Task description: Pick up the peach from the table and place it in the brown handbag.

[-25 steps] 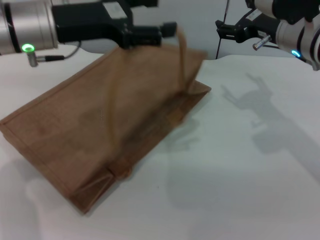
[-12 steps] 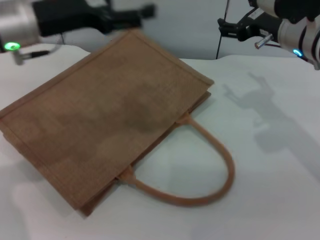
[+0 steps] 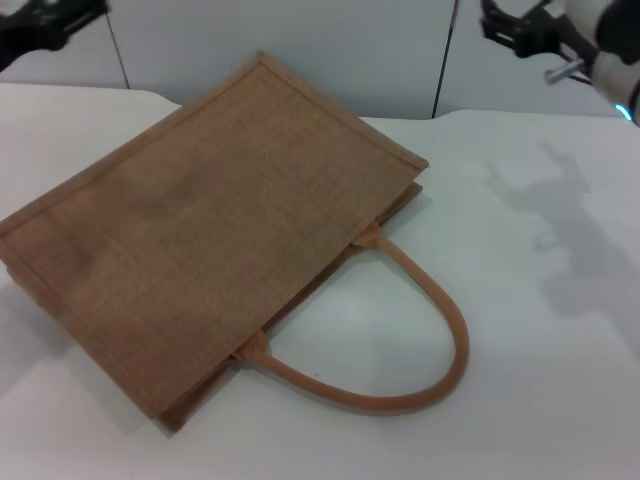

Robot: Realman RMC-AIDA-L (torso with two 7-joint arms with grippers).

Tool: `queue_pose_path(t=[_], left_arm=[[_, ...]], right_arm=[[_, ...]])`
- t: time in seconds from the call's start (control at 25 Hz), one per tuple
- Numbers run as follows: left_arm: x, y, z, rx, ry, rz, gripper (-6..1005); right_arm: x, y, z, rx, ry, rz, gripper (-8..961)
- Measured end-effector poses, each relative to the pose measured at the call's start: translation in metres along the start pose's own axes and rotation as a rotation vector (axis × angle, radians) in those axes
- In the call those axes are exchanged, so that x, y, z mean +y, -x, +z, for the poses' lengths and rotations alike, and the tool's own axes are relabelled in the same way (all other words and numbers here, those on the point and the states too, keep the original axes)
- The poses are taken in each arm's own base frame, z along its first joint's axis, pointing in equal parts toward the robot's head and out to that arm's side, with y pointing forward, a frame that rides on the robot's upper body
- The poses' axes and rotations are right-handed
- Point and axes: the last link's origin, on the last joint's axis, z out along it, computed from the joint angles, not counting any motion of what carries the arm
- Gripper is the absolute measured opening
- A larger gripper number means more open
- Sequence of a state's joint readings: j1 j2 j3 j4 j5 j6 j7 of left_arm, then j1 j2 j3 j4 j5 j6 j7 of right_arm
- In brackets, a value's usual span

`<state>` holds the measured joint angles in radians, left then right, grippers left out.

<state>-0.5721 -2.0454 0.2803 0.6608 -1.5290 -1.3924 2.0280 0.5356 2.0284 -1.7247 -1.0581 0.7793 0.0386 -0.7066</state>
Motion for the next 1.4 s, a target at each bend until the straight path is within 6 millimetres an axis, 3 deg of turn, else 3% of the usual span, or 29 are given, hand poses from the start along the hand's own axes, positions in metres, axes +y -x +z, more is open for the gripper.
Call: queue_pose_path(t=[0.16,0.48,0.96,1.4], left_arm=[[-0.005,0.016,-0.015,0.041,-0.112,-0.008,874],[0.0,0.05,-0.03,0.066,-0.282,0.02,874],[0.023,0.081,-0.025,0.023,-0.363,0.046,867],[0.034,0.104,-0.016,-0.09,-0.384,0.019,860]], right_arm=[[-0.003,-0.01,-0.006,-0.016,-0.039,0.01,896],[0.012,-0.033,-0.016,-0.111,-0.114,-0.049,897],[0.007,-0.08,-0.015,-0.071,-0.129,0.115,891],[0.007,-0.092,-0.018,-0.048,-0.124,0.108,892]])
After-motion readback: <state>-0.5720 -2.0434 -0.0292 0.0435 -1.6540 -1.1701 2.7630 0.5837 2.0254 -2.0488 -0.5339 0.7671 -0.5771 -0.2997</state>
